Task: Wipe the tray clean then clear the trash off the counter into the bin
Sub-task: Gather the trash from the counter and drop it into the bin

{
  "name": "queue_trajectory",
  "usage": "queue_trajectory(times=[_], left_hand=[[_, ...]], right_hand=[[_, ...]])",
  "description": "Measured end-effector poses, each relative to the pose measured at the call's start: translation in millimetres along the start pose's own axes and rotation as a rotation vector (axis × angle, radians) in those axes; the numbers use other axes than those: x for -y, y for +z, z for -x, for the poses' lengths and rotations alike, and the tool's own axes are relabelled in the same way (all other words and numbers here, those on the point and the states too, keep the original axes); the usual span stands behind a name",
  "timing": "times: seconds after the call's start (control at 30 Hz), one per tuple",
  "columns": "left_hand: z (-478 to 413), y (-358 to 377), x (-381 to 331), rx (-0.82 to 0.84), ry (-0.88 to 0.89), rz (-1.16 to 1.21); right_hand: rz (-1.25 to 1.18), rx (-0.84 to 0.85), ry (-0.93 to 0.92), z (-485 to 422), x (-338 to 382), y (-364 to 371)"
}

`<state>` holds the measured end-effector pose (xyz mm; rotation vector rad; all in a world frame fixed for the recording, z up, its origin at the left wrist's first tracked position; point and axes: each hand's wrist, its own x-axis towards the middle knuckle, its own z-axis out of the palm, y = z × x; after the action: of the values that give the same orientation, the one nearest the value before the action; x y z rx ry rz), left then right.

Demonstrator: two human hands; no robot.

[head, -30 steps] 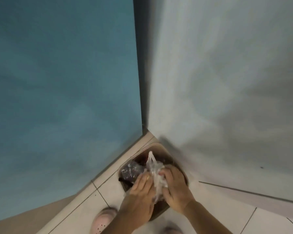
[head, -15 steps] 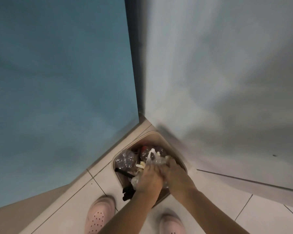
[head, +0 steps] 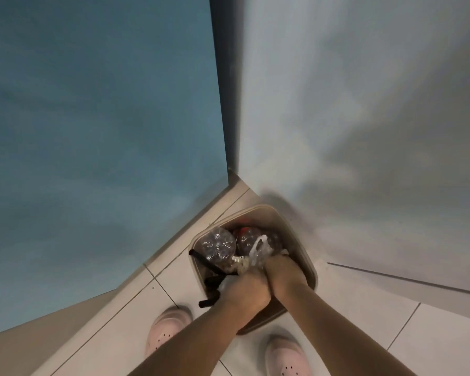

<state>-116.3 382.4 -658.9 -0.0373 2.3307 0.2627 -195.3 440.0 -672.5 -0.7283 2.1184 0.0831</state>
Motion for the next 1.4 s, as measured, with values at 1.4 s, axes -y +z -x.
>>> queue_trajectory(times=[1.4], left_hand=[[31.4,-7.4,6.3,-0.197,0.211,0.206]], right_hand=[[0.537,0.035,-0.299,26.7,-12.5,-35.0]])
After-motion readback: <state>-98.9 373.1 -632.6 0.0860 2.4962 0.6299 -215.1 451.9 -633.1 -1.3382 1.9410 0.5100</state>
